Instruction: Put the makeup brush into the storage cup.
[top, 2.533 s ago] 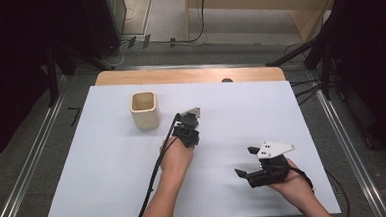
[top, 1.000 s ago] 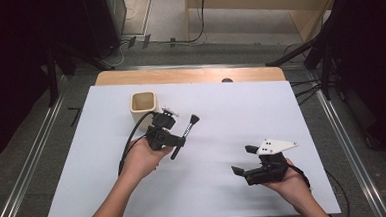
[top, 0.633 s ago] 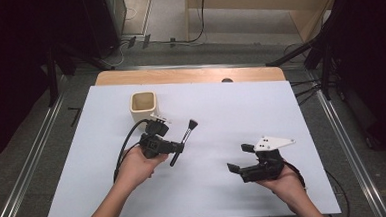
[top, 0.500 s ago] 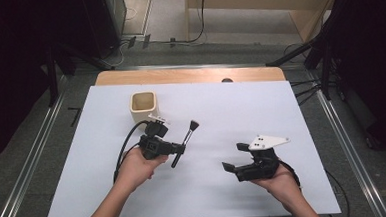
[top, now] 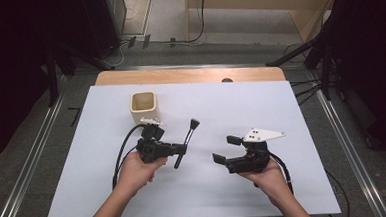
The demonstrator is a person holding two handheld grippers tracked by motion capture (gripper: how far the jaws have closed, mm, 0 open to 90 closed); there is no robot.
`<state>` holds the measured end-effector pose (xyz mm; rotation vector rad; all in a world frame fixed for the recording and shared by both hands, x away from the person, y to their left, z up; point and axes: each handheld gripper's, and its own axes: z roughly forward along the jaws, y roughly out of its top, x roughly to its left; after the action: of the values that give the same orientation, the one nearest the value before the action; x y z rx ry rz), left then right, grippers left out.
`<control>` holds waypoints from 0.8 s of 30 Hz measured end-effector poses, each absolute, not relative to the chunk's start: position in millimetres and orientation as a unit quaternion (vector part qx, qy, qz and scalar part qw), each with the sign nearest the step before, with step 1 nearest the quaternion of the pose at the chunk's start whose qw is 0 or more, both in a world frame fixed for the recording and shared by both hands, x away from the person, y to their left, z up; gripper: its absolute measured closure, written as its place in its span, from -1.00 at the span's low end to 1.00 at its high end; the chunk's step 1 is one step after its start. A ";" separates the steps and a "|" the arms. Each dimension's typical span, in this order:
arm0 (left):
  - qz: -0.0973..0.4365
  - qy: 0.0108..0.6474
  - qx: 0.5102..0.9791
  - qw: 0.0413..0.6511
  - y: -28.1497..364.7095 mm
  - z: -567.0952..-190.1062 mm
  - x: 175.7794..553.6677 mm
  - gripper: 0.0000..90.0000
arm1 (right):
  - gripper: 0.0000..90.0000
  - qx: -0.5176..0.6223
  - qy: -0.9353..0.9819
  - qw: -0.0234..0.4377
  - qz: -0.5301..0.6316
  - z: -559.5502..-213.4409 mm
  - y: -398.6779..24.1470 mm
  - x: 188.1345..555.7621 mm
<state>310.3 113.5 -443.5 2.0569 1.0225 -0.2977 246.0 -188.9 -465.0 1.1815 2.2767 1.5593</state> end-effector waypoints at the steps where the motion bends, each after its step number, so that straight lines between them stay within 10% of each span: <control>1: -0.120 0.402 0.809 0.413 114.7 -445.2 308.2 0.78 | -0.67 0.398 0.750 0.062 0.525 -464.5 -189.5 247.4; 24: -0.164 0.398 0.780 0.454 101.5 -465.8 301.4 0.78 | -0.55 0.424 0.714 -0.021 0.557 -469.6 -172.6 262.3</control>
<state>301.4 101.5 -465.8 1.9257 0.9826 -0.4041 262.3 -172.6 -469.6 1.3518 2.2735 1.7729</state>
